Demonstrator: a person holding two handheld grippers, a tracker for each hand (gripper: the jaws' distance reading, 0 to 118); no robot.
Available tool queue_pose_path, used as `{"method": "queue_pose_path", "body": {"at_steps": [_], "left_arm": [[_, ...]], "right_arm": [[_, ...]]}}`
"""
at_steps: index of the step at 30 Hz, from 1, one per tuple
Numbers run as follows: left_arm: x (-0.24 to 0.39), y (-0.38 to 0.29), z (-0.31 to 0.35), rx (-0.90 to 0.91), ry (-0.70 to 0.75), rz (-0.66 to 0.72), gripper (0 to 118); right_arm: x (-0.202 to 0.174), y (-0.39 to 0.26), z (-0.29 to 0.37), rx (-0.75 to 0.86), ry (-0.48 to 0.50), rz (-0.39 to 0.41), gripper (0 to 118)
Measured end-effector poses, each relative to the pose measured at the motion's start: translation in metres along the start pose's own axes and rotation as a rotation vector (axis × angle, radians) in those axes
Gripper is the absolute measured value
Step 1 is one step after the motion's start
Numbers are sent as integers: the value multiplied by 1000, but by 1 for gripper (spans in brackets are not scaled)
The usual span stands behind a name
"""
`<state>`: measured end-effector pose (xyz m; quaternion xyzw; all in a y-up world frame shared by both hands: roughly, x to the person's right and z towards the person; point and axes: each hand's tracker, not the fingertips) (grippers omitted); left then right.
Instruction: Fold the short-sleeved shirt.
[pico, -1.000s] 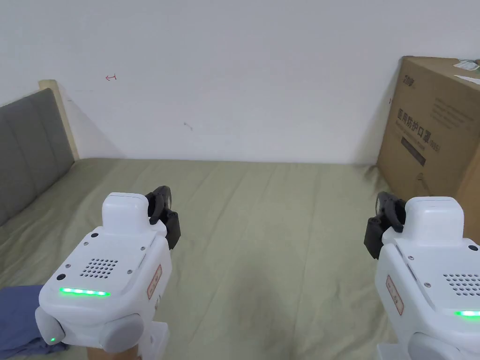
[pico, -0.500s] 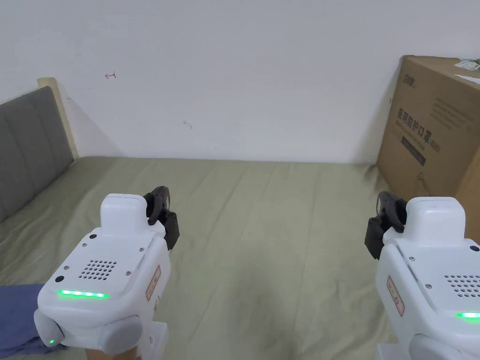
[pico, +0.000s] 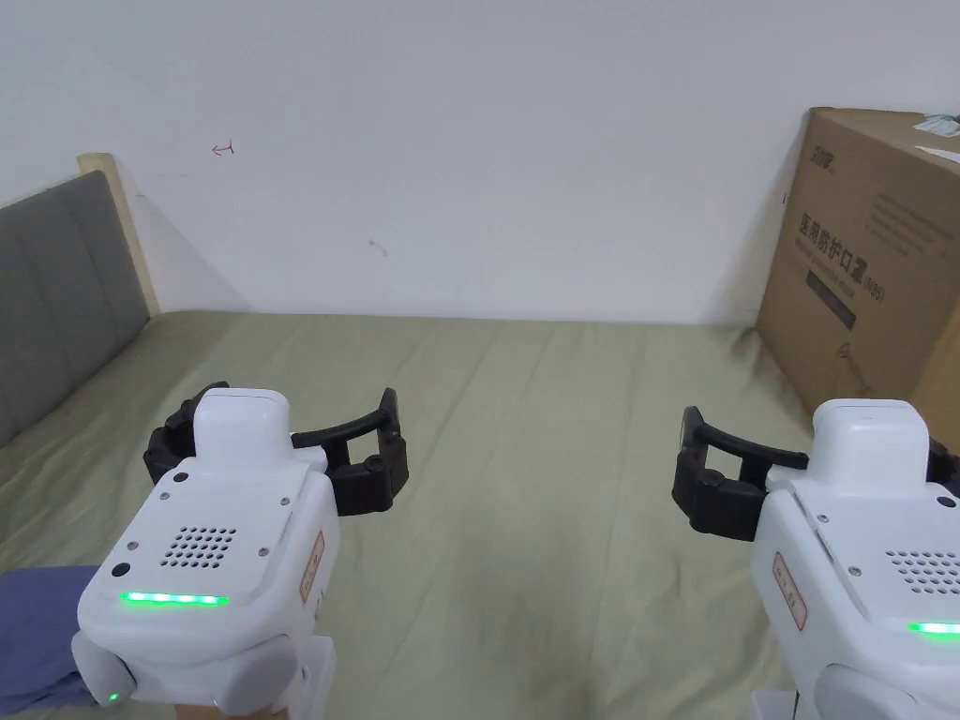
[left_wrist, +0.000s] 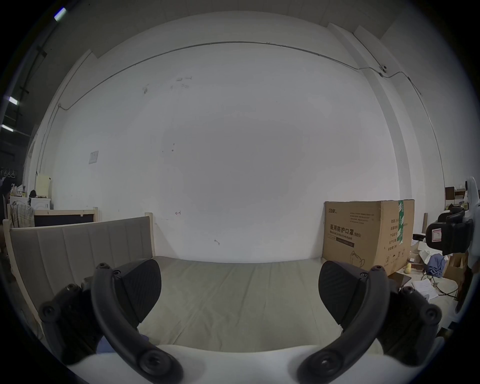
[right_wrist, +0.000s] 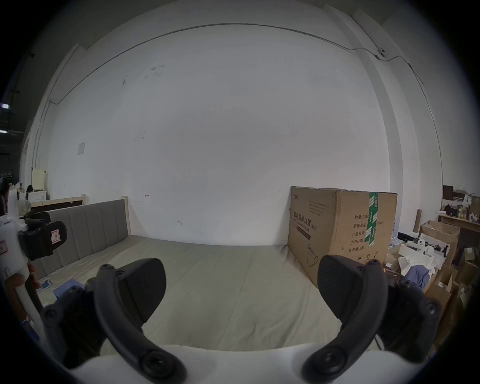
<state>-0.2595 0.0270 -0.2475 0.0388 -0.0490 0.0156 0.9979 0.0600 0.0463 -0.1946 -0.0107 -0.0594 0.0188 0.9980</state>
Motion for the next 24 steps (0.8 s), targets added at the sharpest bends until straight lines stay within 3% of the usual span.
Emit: {"method": "queue_pose_path", "body": {"at_steps": [24], "left_arm": [[2, -3, 0, -1, -3, -19, 118]], "right_arm": [[-3, 4, 0, 7, 0, 8, 118]]}}
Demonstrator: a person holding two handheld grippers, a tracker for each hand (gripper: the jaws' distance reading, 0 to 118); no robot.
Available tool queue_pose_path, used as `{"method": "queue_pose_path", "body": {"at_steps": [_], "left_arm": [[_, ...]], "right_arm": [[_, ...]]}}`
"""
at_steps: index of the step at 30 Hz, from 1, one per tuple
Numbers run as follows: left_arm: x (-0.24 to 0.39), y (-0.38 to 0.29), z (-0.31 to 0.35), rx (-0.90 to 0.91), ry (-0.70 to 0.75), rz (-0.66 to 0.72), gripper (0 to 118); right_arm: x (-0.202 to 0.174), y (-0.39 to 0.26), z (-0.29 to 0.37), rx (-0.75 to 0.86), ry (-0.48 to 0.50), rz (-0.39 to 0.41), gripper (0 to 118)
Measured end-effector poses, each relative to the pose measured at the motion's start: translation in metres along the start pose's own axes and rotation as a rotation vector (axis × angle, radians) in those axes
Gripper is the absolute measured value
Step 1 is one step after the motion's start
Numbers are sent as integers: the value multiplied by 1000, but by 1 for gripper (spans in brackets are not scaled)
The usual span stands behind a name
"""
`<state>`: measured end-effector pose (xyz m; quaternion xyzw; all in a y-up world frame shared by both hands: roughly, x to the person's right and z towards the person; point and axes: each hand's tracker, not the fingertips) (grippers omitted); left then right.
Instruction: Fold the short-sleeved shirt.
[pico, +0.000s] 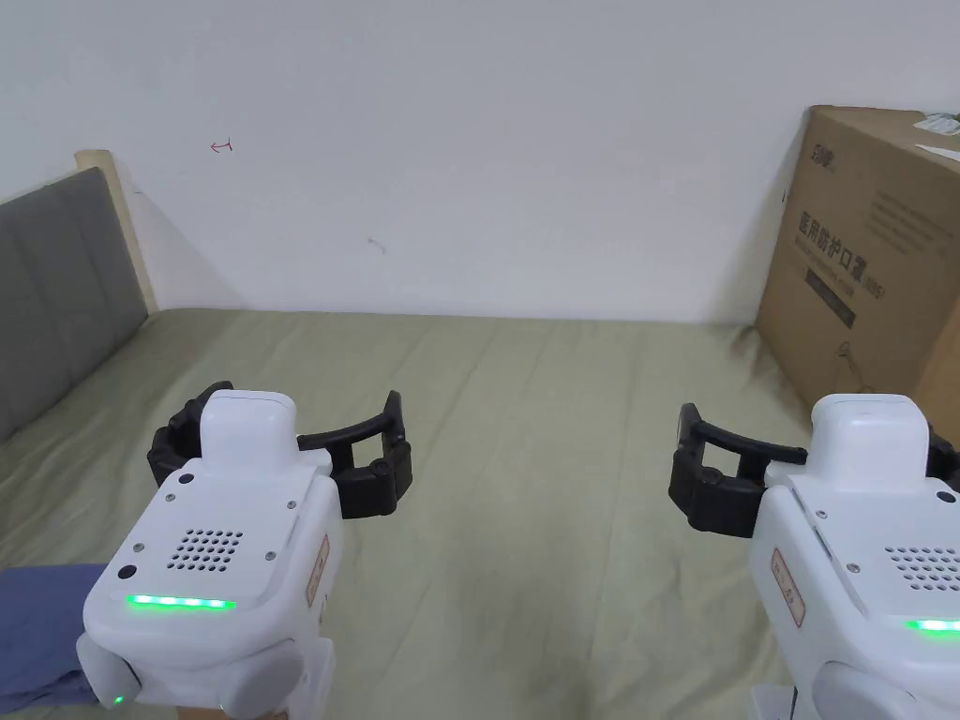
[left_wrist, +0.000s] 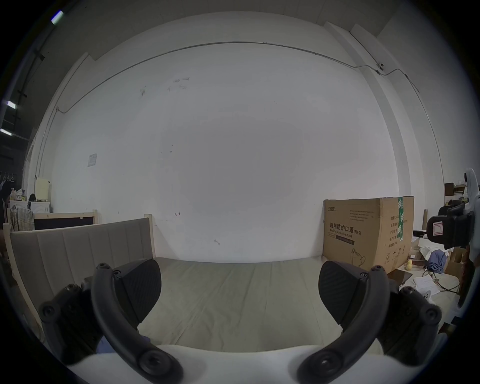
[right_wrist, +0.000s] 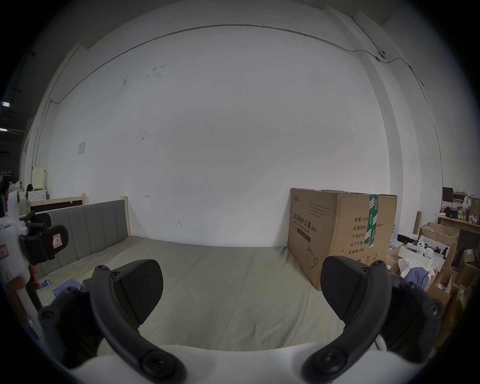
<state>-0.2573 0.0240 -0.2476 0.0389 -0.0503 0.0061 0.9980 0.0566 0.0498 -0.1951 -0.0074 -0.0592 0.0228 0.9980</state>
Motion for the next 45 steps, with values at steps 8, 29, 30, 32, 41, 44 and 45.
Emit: {"method": "queue_pose_path", "body": {"at_steps": [8, 29, 30, 32, 41, 44, 45], "left_arm": [[-1, -2, 0, -9, 9, 2, 118], [-3, -2, -2, -11, -9, 5, 118], [-3, -2, -3, -12, -12, 6, 118], [-3, -2, -3, -14, -11, 2, 118], [-4, -2, -2, -12, -14, 6, 118], [-4, -2, -3, -15, -13, 5, 118], [-5, -2, -3, -15, -13, 5, 118]], "right_arm": [[-1, 1, -1, 0, -7, 3, 118], [-2, 2, 0, 4, -6, 4, 118], [-2, 2, 0, 3, -7, 4, 118], [-2, 2, -1, 3, -5, 5, 118], [-2, 3, -1, 6, -1, 8, 118], [-2, 3, -1, 5, 1, 7, 118], [-3, 3, -1, 5, 0, 7, 118]]}}
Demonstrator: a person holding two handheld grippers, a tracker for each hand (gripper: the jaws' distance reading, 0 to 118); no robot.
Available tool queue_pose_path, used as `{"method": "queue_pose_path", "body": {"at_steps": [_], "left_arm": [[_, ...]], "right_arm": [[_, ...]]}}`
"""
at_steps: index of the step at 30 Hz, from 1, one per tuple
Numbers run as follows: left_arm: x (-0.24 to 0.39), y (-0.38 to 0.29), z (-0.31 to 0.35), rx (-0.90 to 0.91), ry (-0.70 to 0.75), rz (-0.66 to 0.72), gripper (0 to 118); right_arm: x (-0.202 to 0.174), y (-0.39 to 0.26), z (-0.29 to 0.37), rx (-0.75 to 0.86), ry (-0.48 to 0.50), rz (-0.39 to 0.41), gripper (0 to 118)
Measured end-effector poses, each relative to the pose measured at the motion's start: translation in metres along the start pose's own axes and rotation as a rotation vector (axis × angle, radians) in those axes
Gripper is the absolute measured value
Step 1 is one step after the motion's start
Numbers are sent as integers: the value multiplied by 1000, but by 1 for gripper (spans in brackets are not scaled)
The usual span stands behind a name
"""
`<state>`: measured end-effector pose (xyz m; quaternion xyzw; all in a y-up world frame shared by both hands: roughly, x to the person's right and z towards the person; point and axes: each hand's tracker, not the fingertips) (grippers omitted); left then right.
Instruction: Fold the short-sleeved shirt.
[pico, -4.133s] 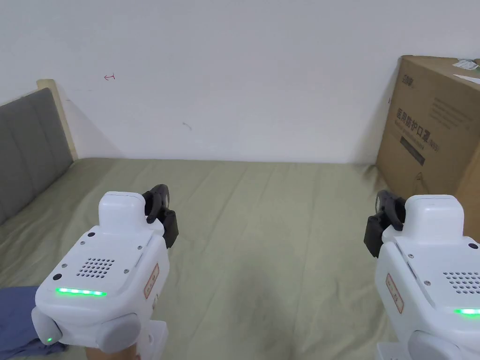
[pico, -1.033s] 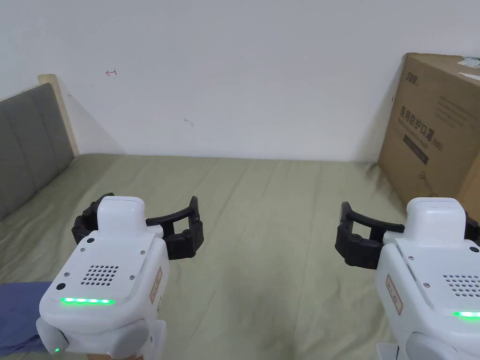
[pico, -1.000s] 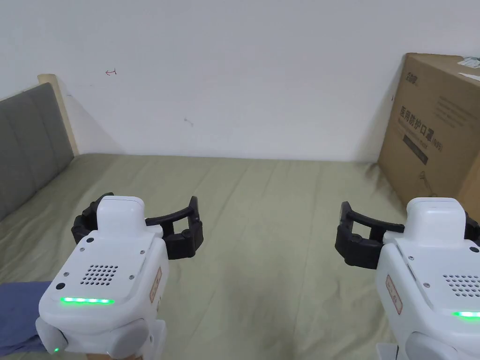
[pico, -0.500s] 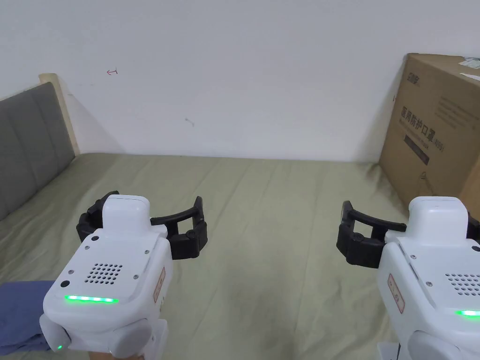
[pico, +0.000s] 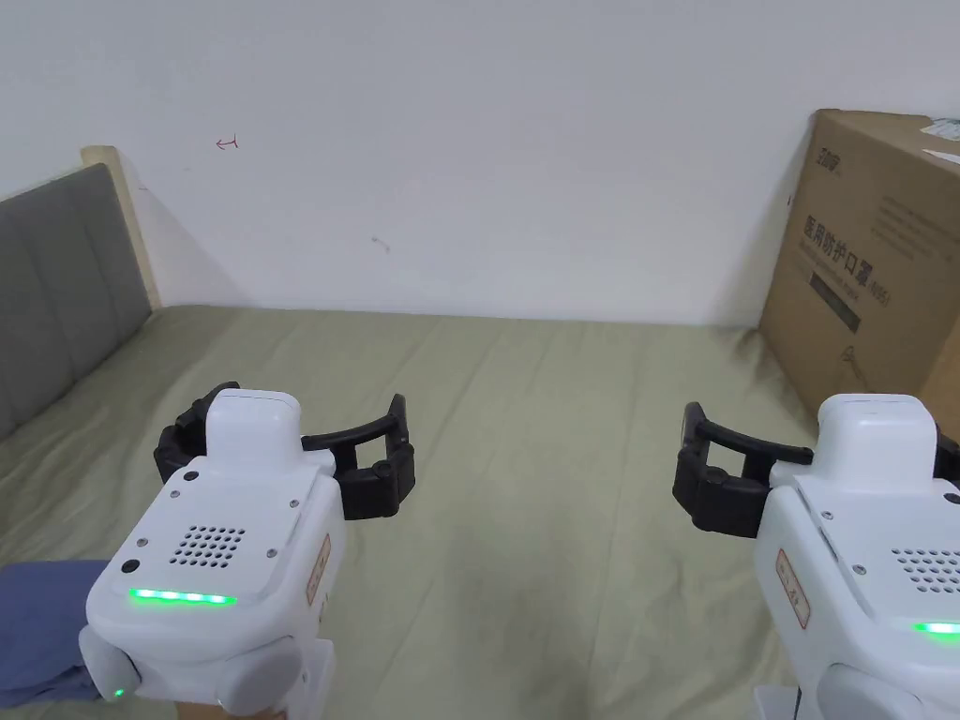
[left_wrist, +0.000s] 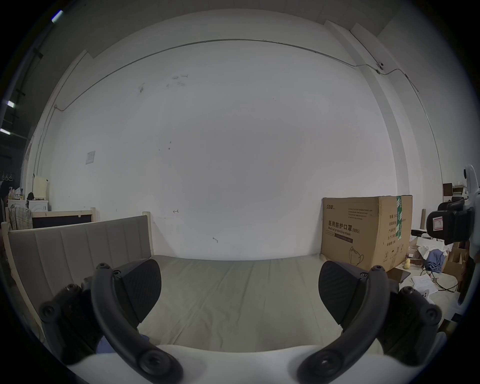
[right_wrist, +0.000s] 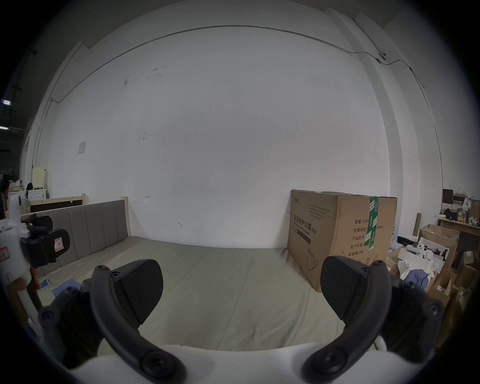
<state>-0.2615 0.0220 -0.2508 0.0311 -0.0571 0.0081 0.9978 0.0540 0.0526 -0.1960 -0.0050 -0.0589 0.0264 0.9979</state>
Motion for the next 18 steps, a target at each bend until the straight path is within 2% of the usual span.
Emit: {"method": "queue_pose_path", "body": {"at_steps": [18], "left_arm": [[-1, 1, 2, -3, -5, -7, 118]], "right_arm": [[-2, 4, 1, -21, 5, -34, 118]]}}
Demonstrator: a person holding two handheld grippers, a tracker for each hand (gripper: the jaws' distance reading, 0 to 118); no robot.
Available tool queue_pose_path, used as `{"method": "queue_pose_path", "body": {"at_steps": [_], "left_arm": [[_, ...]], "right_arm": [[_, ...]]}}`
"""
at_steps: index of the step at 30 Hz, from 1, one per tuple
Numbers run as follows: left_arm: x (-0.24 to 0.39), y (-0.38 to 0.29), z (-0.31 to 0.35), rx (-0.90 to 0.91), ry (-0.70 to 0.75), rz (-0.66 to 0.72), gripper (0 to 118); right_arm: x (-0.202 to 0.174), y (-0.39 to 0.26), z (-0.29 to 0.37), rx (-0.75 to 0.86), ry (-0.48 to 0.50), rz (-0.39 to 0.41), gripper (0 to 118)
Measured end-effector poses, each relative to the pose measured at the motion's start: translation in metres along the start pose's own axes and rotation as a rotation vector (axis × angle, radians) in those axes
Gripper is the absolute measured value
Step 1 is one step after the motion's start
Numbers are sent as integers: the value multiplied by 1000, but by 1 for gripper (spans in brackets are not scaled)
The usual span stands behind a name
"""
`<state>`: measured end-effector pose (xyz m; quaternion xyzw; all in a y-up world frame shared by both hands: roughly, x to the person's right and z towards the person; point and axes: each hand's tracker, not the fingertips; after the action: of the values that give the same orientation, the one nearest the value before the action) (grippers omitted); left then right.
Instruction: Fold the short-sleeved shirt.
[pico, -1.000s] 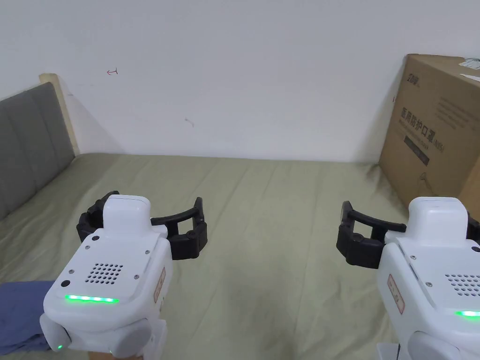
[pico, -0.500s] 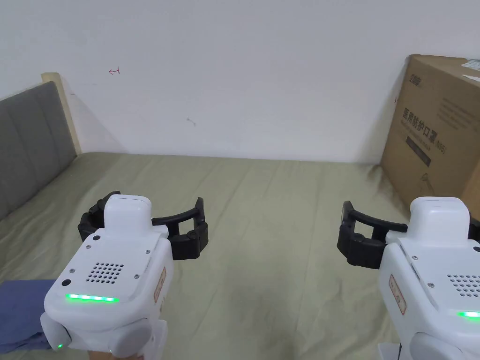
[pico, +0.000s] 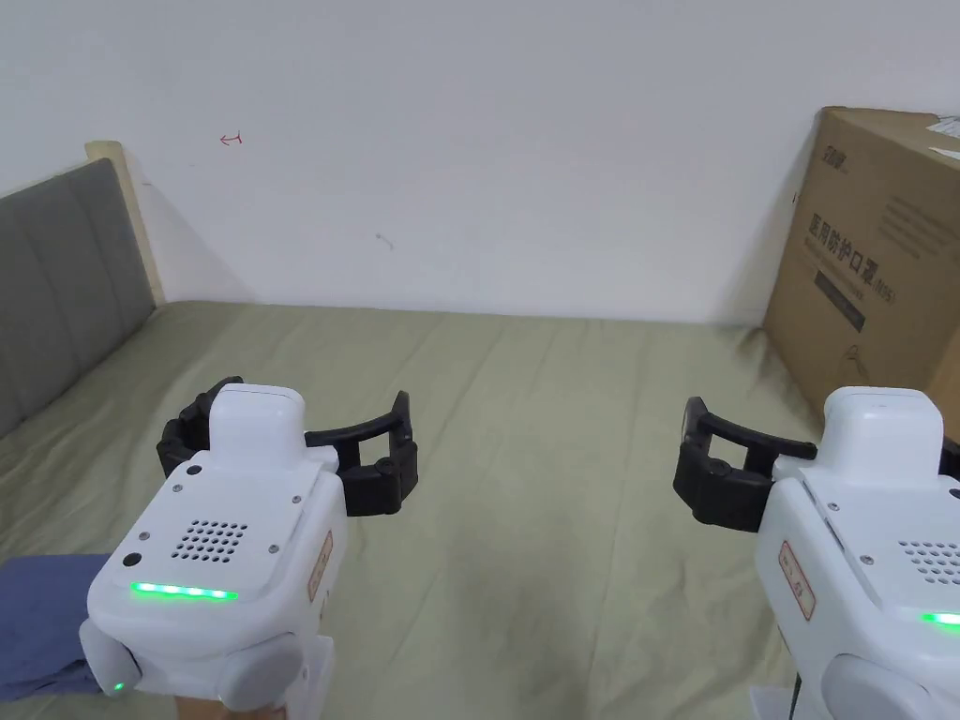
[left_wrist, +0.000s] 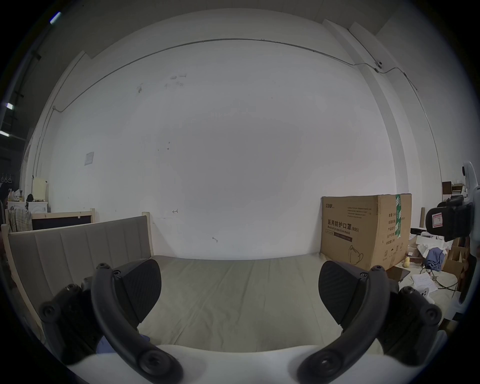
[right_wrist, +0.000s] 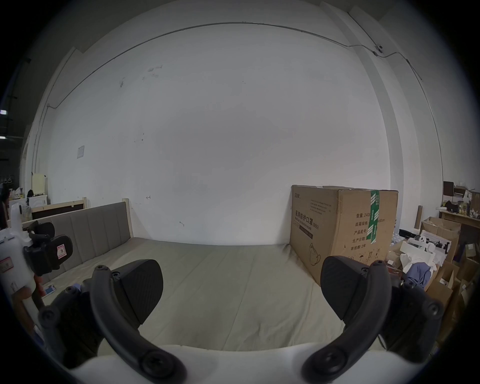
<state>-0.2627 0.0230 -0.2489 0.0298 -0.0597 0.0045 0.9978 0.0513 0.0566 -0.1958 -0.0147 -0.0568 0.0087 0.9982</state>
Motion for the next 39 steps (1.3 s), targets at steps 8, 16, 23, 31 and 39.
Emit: {"method": "queue_pose_path", "body": {"at_steps": [8, 16, 23, 31, 39], "left_arm": [[-4, 1, 1, 6, 7, 3, 118], [-9, 4, 5, 9, 14, 19, 118], [-11, 7, 7, 16, 17, 31, 118], [-12, 7, 9, 19, 17, 28, 118], [-13, 6, 8, 17, 19, 30, 118]], "right_arm": [[-1, 5, 1, -3, 6, -4, 118], [7, 29, -10, -349, -136, -339, 118], [10, 29, -17, -442, -152, -341, 118], [4, 27, -19, -470, -155, -298, 118], [2, 23, -18, -451, -128, -266, 118]]}}
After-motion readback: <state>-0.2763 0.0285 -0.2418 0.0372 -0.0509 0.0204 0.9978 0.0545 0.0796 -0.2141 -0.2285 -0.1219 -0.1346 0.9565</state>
